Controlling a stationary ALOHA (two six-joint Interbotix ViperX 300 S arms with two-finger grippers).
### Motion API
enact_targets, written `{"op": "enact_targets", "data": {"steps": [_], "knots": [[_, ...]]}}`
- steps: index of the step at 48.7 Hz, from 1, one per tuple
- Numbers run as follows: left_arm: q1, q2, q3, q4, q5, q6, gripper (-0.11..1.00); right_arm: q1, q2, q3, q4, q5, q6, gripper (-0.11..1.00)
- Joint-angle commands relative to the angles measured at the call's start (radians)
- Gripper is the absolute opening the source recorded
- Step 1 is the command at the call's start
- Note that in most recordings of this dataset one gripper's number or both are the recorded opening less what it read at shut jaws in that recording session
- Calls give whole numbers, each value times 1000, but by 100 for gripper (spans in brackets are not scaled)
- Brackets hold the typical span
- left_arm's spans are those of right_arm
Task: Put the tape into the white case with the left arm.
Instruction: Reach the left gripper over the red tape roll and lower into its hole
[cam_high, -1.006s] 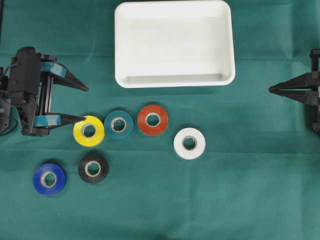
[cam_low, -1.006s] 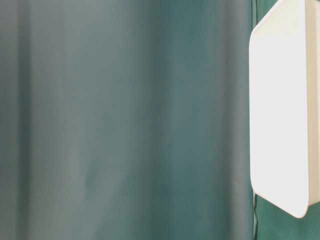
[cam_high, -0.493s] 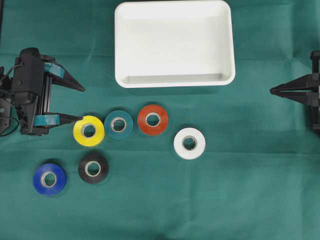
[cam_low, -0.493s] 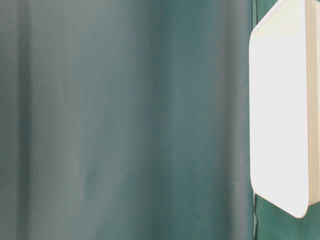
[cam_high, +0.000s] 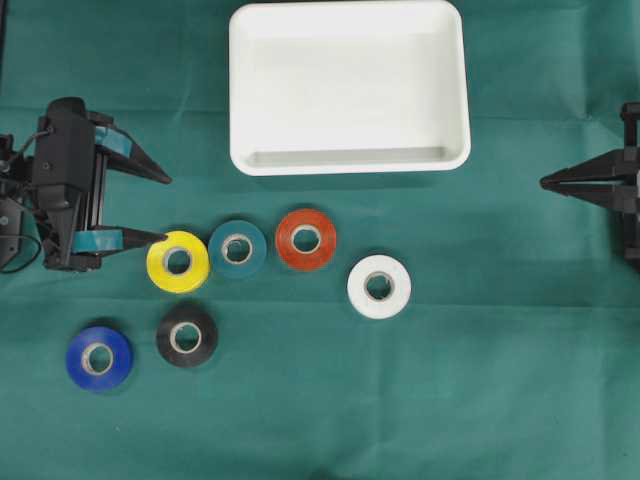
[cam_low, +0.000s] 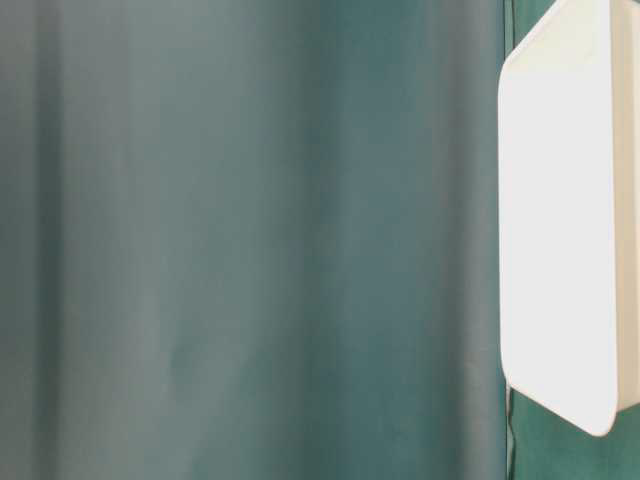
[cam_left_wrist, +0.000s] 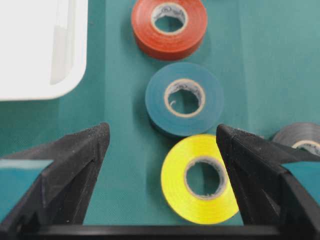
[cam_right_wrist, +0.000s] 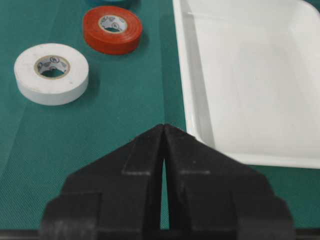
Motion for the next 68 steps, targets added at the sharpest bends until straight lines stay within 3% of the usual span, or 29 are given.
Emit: {"op": "enact_targets", "data": {"steps": [1, 16, 53, 68], "knots": [[2, 12, -31, -2, -5, -2, 100, -2, 8, -11, -5, -5, 0, -9], [-5, 126, -87, -2, -31, -2, 100, -2, 6, -11, -12, -3, 0, -9], [-86, 514, -380, -2, -29, 6, 100, -2, 8, -2, -12, -8, 3, -9], [-86, 627, -462, 0, -23, 8, 100, -2, 8, 0, -11, -5, 3, -9]]}}
